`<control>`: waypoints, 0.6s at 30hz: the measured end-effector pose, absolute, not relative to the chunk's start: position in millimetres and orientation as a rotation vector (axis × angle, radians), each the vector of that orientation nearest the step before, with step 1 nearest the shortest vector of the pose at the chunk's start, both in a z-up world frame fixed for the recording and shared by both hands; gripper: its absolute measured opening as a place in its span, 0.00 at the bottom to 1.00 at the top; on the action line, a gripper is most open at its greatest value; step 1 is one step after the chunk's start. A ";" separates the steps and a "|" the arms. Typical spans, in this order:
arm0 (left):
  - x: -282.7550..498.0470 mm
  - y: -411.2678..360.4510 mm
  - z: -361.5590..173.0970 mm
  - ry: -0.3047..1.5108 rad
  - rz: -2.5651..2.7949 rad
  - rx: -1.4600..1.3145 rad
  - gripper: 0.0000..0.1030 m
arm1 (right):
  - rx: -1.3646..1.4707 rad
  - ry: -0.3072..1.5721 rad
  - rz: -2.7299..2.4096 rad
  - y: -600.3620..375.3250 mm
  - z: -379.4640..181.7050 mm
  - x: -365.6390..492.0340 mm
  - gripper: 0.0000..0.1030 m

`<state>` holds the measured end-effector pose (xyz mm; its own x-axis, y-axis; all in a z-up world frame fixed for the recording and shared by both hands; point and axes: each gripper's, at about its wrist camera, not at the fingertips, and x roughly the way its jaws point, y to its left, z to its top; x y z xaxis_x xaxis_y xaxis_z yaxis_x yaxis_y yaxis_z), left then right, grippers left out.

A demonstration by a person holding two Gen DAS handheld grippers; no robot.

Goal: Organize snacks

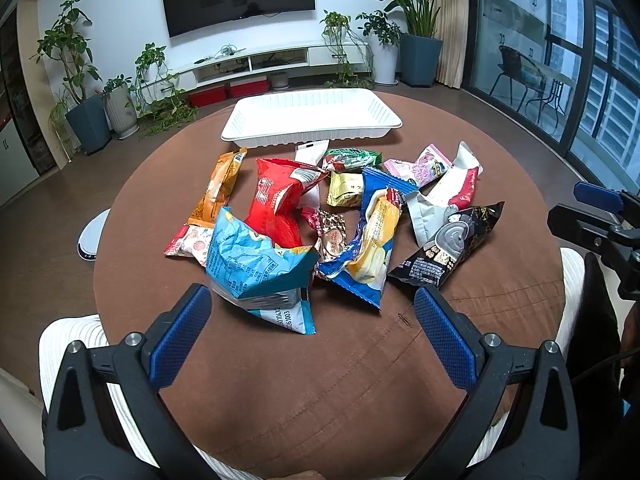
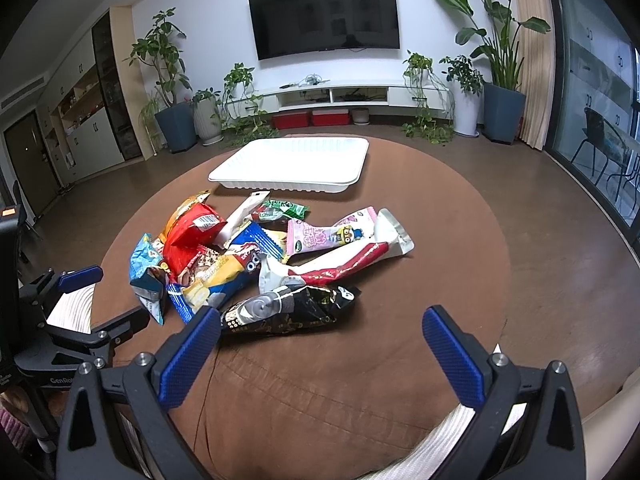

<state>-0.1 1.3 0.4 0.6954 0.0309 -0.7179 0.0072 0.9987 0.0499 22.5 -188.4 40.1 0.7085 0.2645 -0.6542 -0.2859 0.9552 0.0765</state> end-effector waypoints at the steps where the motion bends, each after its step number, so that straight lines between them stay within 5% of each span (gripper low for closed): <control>1: 0.5 1.2 -0.4 0.803 0.015 0.052 1.00 | -0.030 0.722 0.306 -188.1 39.6 22.6 1.00; 18: 7.5 1.2 -5.9 0.814 0.021 0.061 1.00 | -0.022 0.739 0.308 -181.6 30.9 23.4 1.00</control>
